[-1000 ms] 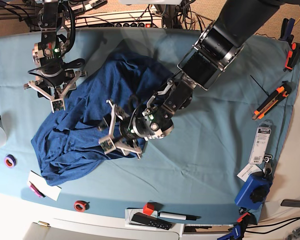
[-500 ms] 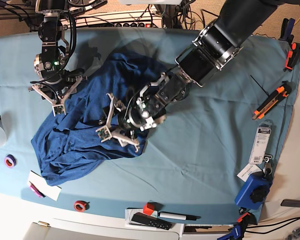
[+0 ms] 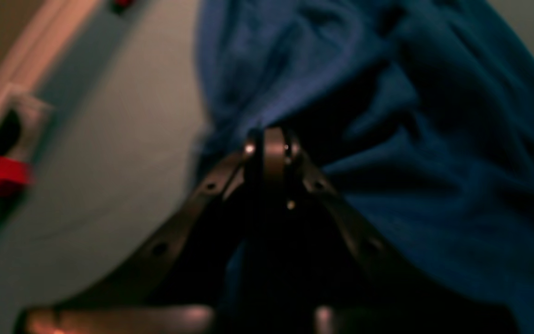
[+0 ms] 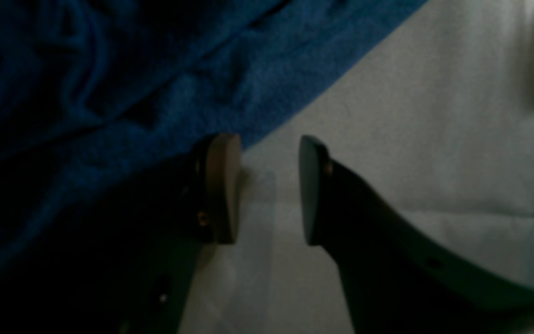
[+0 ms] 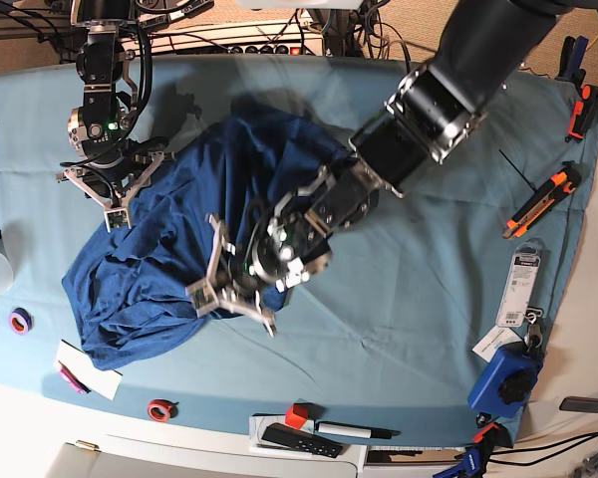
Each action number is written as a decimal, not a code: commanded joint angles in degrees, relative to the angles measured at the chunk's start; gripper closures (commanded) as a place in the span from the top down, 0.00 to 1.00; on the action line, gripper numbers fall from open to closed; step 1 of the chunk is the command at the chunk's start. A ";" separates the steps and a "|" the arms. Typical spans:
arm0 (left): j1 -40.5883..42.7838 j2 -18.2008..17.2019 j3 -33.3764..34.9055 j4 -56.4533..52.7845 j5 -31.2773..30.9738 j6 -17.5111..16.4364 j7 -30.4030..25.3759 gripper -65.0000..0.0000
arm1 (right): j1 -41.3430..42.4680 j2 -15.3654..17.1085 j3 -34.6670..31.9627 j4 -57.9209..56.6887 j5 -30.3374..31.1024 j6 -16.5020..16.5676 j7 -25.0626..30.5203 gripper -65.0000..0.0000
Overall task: Layout the t-shirt on the table in an organized manner, then fold the t-shirt properly
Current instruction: 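Grasp the shirt's middle with the left gripper and drag it across the table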
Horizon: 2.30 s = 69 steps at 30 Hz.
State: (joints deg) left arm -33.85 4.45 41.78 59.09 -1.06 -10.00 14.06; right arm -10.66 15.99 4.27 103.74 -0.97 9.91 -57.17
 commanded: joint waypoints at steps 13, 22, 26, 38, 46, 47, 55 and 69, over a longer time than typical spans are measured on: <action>-6.01 0.61 -0.33 1.01 0.02 10.01 -0.09 0.00 | 0.70 0.68 0.31 0.81 -0.83 -0.59 0.66 0.26; -6.36 -2.34 -0.39 0.94 6.40 22.18 0.94 0.45 | 0.72 0.70 0.31 0.81 -12.61 -9.14 2.40 0.26; -6.45 -4.44 -0.37 0.92 5.73 21.35 1.55 0.44 | 1.29 0.70 0.35 0.81 -14.10 -10.16 3.23 0.26; -4.37 -4.87 -0.39 0.83 -4.13 -0.48 2.62 0.44 | 5.73 0.66 0.33 0.76 -9.60 -9.42 4.50 0.34; -6.69 2.56 -0.39 -4.09 -4.17 0.57 1.40 0.44 | 4.66 -0.13 0.33 0.74 -8.92 -8.72 2.34 0.34; -7.23 3.89 -0.39 -6.14 -4.15 0.52 0.94 0.44 | 4.35 -0.48 0.28 0.74 -8.90 -8.72 2.34 0.34; -10.01 4.55 0.35 -16.92 -4.92 0.09 -5.01 0.37 | 1.99 -3.10 0.20 0.70 -8.83 -8.61 2.80 0.34; -10.54 4.55 0.35 -22.45 -0.44 9.64 -5.51 0.00 | 1.92 -3.10 0.20 0.70 -8.94 -8.63 3.23 0.34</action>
State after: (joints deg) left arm -41.76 7.57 42.30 35.55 -1.74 -1.19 10.35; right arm -9.37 12.23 4.34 103.48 -9.10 1.50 -55.22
